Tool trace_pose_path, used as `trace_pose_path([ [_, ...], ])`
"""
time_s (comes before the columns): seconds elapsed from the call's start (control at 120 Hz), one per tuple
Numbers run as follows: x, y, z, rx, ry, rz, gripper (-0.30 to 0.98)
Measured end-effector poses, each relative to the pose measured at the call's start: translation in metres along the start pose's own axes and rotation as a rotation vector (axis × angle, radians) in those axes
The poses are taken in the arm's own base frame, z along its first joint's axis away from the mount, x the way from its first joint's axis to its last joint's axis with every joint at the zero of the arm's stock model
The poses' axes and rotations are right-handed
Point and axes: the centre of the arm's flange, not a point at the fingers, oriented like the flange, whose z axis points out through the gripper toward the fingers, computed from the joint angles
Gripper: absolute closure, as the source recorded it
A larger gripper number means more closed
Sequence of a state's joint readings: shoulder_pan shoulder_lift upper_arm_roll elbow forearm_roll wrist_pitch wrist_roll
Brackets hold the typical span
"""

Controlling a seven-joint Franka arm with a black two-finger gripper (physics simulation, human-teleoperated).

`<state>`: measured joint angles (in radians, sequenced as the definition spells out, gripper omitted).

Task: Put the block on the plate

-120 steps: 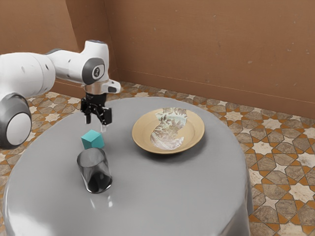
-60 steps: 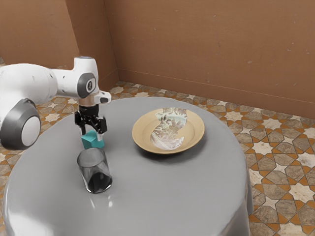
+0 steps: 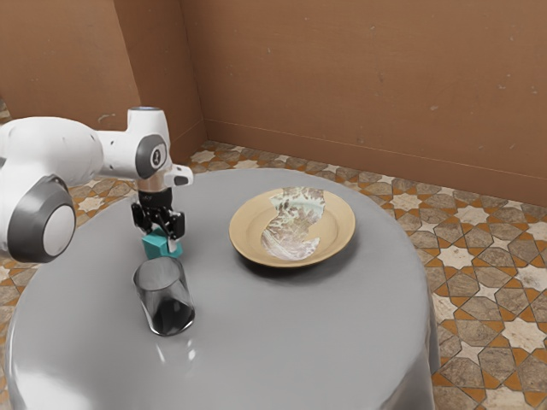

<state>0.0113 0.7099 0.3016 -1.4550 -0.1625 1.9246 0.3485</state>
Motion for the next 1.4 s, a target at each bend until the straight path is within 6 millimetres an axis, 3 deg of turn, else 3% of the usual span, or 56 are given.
trace_pose_path([
  [0.2, 0.001, -0.003, 0.013, -0.018, -0.009, -0.009, 0.25],
  [0.333, -0.001, 0.01, -0.015, -0.013, 0.026, 0.009, 0.28],
  [0.433, 0.0, 0.038, -0.044, -0.006, 0.065, 0.051, 0.28],
  [0.567, 0.001, 0.092, -0.082, 0.0, 0.117, 0.129, 0.29],
  [0.658, 0.006, 0.123, -0.097, 0.0, 0.149, 0.175, 0.29],
  [0.758, 0.026, 0.153, -0.107, 0.003, 0.193, 0.22, 0.29],
  [0.942, 0.056, 0.216, -0.115, -0.006, 0.263, 0.313, 0.29],
  [1.083, 0.065, 0.247, -0.097, -0.029, 0.268, 0.355, 0.29],
  [1.225, 0.074, 0.254, -0.072, -0.029, 0.263, 0.362, 0.29],
  [1.4, 0.076, 0.253, -0.069, -0.026, 0.275, 0.361, 0.14],
])
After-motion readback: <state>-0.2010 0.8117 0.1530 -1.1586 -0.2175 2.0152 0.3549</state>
